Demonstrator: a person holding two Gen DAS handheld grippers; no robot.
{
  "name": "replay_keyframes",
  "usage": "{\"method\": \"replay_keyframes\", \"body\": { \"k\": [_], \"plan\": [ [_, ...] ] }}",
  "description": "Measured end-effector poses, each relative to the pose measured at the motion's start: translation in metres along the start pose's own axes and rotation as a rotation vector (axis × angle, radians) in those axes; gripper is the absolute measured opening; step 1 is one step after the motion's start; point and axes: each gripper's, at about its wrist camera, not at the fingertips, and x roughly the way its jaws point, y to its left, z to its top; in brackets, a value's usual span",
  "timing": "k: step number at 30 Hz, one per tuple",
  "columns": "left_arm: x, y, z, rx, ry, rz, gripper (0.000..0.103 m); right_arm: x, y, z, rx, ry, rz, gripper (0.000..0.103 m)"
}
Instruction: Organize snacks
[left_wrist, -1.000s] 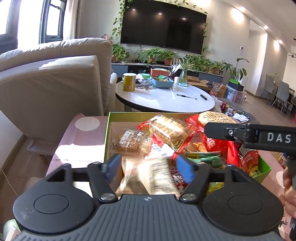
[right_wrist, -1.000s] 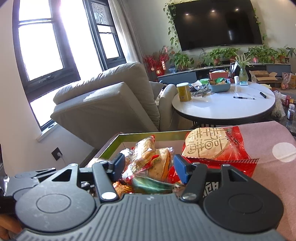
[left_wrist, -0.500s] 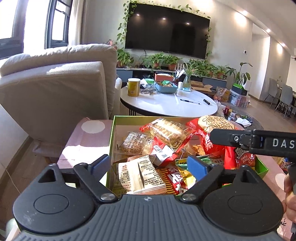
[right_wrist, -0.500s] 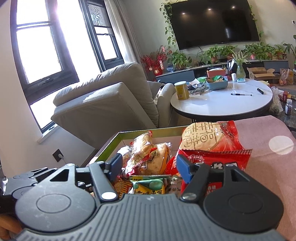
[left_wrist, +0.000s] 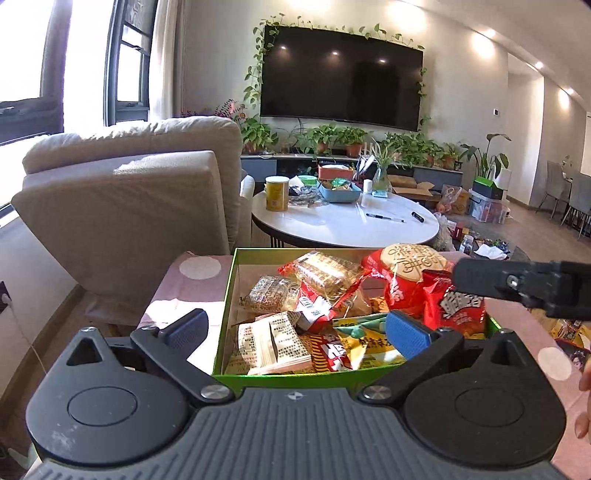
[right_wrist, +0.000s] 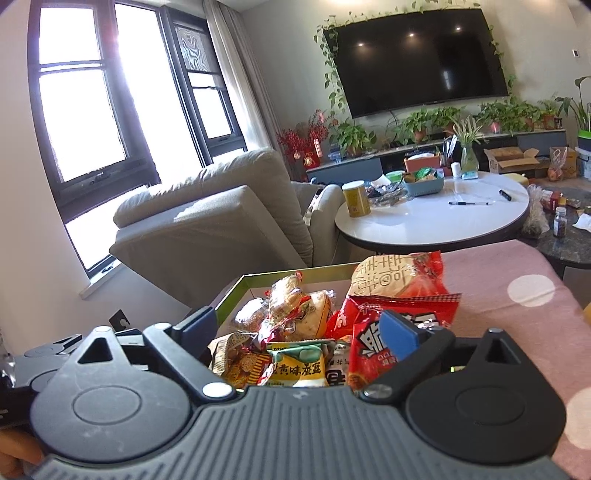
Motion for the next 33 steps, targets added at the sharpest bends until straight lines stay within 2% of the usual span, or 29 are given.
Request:
{"method": "replay_keyframes", "body": {
  "k": [10,17,26,33],
  "plan": [
    [-0.04,-0.023,-0.005,0.017,-0.034,0.001,0.103,-0.044,0.003,-0.007,-0.023,-0.031,-0.039,0.076],
    [-0.062,-0.021,-0.017,-0.008,-0.03,0.025,0.103,-0.07,0.004,-0.015,-0.012,-0.043,-0.056,0.076],
    [-0.086,-0.018,-0.021,-0.013,-0.055,0.044,0.103,-0.083,0.019,-0.023,-0.036,-0.05,-0.05,0.076],
    [-0.086,-0.014,-0.022,-0.03,-0.057,0.048,0.103,-0.085,0.022,-0.026,-0.04,-0.051,-0.046,0.076]
  ]
}}
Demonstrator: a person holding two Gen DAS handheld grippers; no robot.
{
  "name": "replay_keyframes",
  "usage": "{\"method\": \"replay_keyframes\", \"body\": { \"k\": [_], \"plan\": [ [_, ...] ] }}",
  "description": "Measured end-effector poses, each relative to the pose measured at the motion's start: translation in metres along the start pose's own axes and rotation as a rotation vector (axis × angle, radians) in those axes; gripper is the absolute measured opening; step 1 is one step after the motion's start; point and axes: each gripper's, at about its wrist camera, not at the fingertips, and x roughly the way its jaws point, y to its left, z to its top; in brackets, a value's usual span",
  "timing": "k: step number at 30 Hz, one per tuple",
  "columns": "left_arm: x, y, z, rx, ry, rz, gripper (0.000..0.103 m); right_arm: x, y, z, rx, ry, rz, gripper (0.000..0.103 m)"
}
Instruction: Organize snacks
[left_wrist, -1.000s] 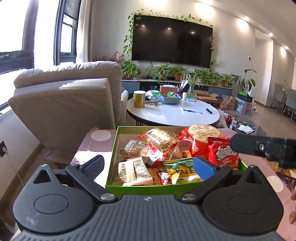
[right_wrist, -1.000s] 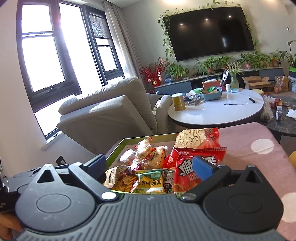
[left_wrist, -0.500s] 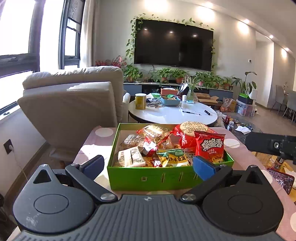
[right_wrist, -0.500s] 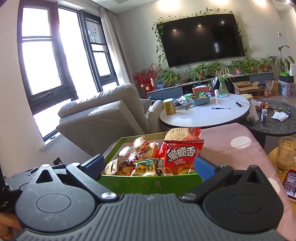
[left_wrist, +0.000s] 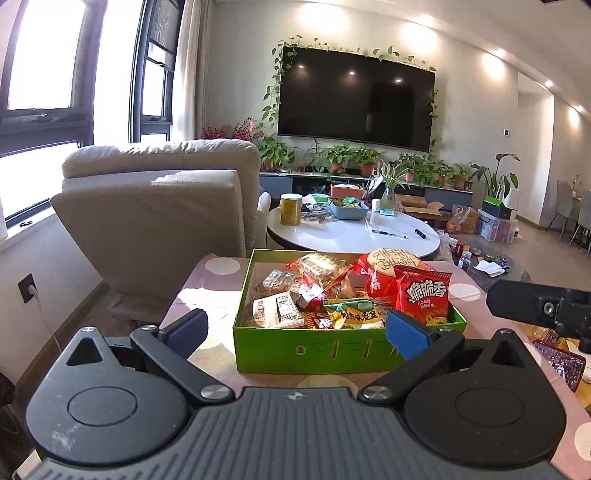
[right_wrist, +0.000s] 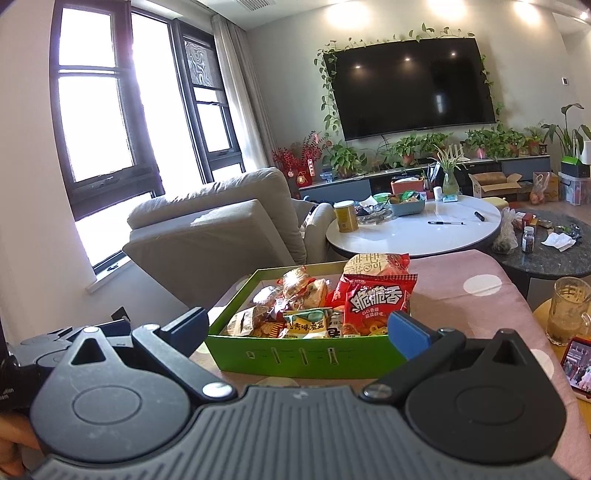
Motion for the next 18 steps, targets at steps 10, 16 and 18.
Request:
{"method": "replay_keyframes", "body": {
  "k": [10,16,18],
  "plan": [
    [0.001,-0.008,-0.004,0.026,0.008,-0.009,0.103,0.001,-0.003,-0.004,0.019,0.018,-0.005,0.076],
    [-0.002,-0.011,-0.004,0.042,0.0,-0.017,0.103,0.0,-0.005,-0.004,0.022,0.018,-0.007,0.076],
    [-0.003,-0.011,-0.004,0.041,0.0,-0.016,0.103,0.0,-0.005,-0.004,0.023,0.02,-0.008,0.076]
  ]
}}
